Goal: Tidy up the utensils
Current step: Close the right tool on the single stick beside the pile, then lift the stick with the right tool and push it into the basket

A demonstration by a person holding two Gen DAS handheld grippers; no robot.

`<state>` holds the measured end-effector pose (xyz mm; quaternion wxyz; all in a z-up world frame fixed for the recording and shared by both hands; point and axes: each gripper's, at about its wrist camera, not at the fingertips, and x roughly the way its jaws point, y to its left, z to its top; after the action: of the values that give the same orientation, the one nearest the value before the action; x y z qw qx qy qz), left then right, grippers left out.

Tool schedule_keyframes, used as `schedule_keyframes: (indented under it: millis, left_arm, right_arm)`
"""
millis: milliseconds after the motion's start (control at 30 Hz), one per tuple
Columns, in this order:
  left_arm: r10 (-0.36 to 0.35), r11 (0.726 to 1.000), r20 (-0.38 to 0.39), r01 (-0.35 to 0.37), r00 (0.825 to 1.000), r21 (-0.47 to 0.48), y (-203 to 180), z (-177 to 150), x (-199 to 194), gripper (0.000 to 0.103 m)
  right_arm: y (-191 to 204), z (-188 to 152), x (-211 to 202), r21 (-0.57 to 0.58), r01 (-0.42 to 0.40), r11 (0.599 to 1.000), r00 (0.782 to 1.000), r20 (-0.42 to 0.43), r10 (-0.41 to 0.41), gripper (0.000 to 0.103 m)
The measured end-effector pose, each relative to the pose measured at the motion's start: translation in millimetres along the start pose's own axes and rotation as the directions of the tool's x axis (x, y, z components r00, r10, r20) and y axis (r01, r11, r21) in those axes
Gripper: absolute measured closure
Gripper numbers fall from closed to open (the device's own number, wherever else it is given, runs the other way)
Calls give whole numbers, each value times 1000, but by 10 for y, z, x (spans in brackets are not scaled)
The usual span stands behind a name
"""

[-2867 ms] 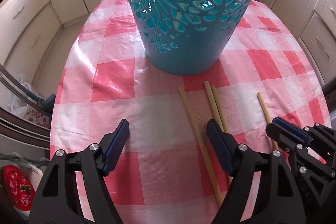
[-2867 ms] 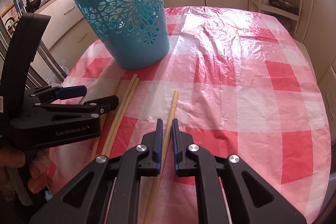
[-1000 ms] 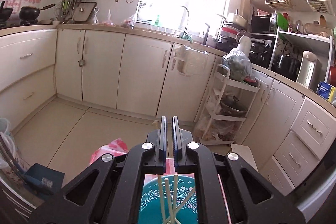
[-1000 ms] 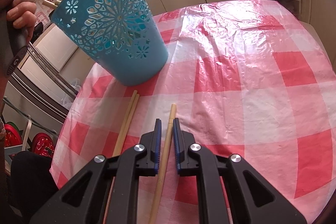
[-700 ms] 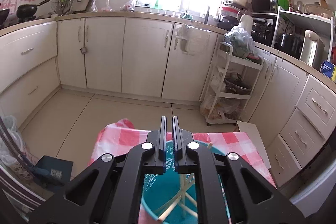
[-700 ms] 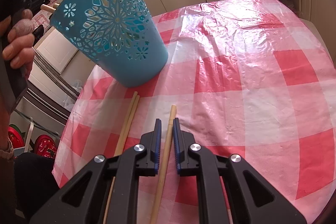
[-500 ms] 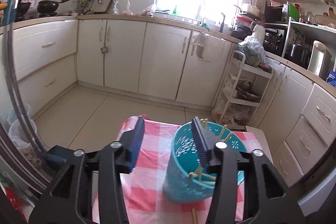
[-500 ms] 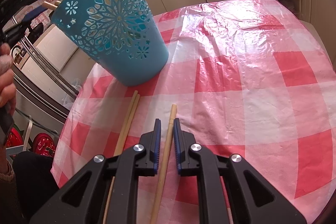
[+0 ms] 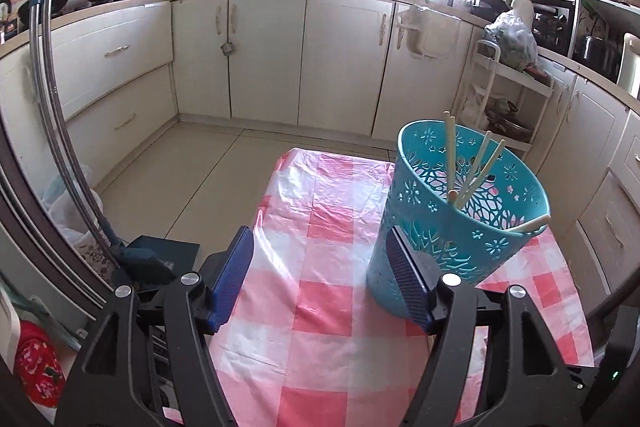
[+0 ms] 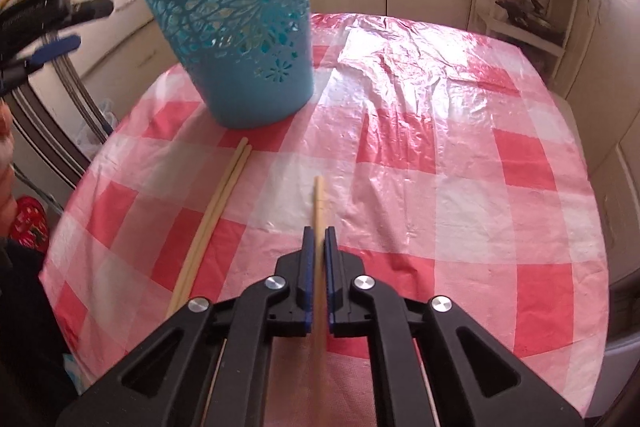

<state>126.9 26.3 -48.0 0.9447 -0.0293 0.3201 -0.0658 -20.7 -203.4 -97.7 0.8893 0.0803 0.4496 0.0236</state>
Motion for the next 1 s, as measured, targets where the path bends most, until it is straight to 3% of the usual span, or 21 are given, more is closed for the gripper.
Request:
schedule_keyframes:
  millis: [100,233,433,567,700,1000]
  left_arm:
    - [-4,1000,1,4,1000,-12,-2,11,-5,33]
    - [-8,999,-2,8,1000,-35,-2,33,-1,32]
    - [0,999,-6,0,1000,-48,18,27,10,30]
    - [25,998,-11,-26,1000,-49,29,22,42,29]
    - [29,998,-25,-30,999,-55,41,27,82,29]
    - [22,998,-38,-24,999,-64,55,54,93,28]
  right_arm:
    - [-142,143,-305,84,-104,991,992,84,97,97]
    - [-101,500,-745,101,-219,971,957,218,193,97]
    - [221,1310,-1135,41,-289,957,872,423,245,97]
    - [445,1825,-1034,19,-256,967,814,544,205,97]
    - [527,2071,-739,56,-185,981,800,589,118,97]
    - [511,1916,-337,75,-101,992,826,562,41,97]
